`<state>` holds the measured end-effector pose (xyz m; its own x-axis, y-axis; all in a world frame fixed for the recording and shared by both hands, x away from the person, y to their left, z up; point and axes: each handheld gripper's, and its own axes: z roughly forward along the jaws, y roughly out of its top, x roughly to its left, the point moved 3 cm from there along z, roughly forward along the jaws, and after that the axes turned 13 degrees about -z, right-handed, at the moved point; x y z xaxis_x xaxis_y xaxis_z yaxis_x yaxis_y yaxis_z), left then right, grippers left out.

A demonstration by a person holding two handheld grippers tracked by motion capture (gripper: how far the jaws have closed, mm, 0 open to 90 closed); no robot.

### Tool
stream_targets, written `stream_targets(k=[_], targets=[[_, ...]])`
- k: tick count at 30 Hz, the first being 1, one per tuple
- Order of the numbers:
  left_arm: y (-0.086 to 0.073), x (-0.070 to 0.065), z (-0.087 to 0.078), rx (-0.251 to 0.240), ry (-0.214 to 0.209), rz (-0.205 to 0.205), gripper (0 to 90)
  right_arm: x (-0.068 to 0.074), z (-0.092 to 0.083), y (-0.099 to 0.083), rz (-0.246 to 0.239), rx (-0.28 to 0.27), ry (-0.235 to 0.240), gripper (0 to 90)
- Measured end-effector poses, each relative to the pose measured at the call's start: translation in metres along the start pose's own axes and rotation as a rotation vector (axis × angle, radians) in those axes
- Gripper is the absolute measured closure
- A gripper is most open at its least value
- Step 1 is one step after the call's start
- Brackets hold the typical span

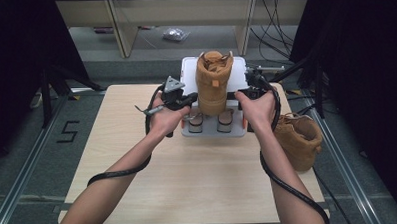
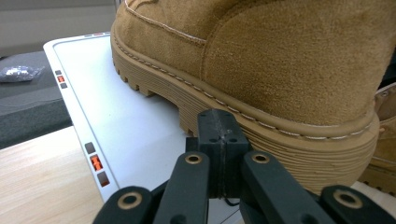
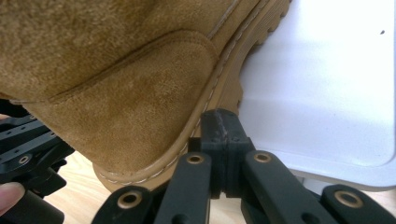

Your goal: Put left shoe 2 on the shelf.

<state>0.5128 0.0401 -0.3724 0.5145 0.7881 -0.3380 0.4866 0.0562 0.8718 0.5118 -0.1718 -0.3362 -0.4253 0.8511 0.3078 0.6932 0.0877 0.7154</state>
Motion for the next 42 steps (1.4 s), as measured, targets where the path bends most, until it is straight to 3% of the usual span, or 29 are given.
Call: stream_targets(k=[3,4,7,11,12,13,17,18,21,23,26,27,29,32,33,38,39,40,42], targets=[[0.002,-0.003,0.001,0.006,0.006,-0.007,89.7,-0.002,0.000,0.000,0.004,0.003,0.004,90.0],[0.003,-0.003,0.001,0.007,0.008,-0.007,89.7,-0.002,0.000,0.000,0.034,0.005,0.008,90.0],[0.004,-0.002,0.001,0.011,0.009,-0.018,89.8,-0.004,0.001,0.000,0.006,-0.005,0.000,90.0],[0.005,0.001,0.003,0.005,0.018,-0.025,89.8,-0.004,0.003,0.001,0.011,-0.002,-0.002,90.0],[0.005,0.001,0.003,0.005,0.024,-0.026,89.8,-0.002,0.005,0.002,0.044,-0.002,0.016,90.0],[0.005,0.002,0.003,0.005,0.028,-0.030,89.8,-0.004,0.006,0.002,0.017,0.000,0.003,90.0],[0.006,0.007,0.004,0.004,0.038,-0.034,89.9,-0.001,0.011,0.005,0.026,-0.003,0.017,90.0],[0.006,0.008,0.003,0.004,0.040,-0.035,89.9,-0.002,0.012,0.006,0.009,0.004,-0.003,90.0],[0.007,0.011,0.003,-0.002,0.048,-0.038,89.9,0.003,0.015,0.008,0.056,-0.003,0.026,90.0],[0.008,0.012,0.002,-0.003,0.051,-0.041,89.9,0.001,0.017,0.008,0.019,-0.018,0.019,90.0],[0.008,0.014,0.002,-0.004,0.057,-0.039,89.9,0.002,0.021,0.011,0.030,-0.015,0.020,90.0],[0.009,0.015,0.002,-0.004,0.060,-0.038,89.9,0.001,0.022,0.011,0.013,-0.012,0.008,90.0],[0.009,0.017,0.001,-0.005,0.065,-0.038,89.9,0.004,0.024,0.013,0.037,-0.012,0.020,90.0],[0.010,0.020,0.000,-0.008,0.073,-0.039,89.9,0.003,0.030,0.015,0.014,-0.022,0.013,90.0],[0.010,0.022,0.000,-0.008,0.075,-0.040,89.9,0.005,0.031,0.016,0.038,-0.014,0.020,90.0],[0.012,0.029,-0.001,-0.009,0.093,-0.040,89.9,0.006,0.039,0.020,0.005,-0.023,0.018,90.0],[0.013,0.030,-0.001,-0.010,0.093,-0.044,89.9,0.009,0.040,0.020,0.034,-0.016,0.023,90.0],[0.013,0.031,-0.001,-0.009,0.094,-0.042,89.9,0.007,0.041,0.021,0.007,-0.020,0.021,90.0],[0.013,0.031,0.000,-0.010,0.096,-0.035,89.8,0.009,0.042,0.021,0.040,-0.007,0.005,90.0]])
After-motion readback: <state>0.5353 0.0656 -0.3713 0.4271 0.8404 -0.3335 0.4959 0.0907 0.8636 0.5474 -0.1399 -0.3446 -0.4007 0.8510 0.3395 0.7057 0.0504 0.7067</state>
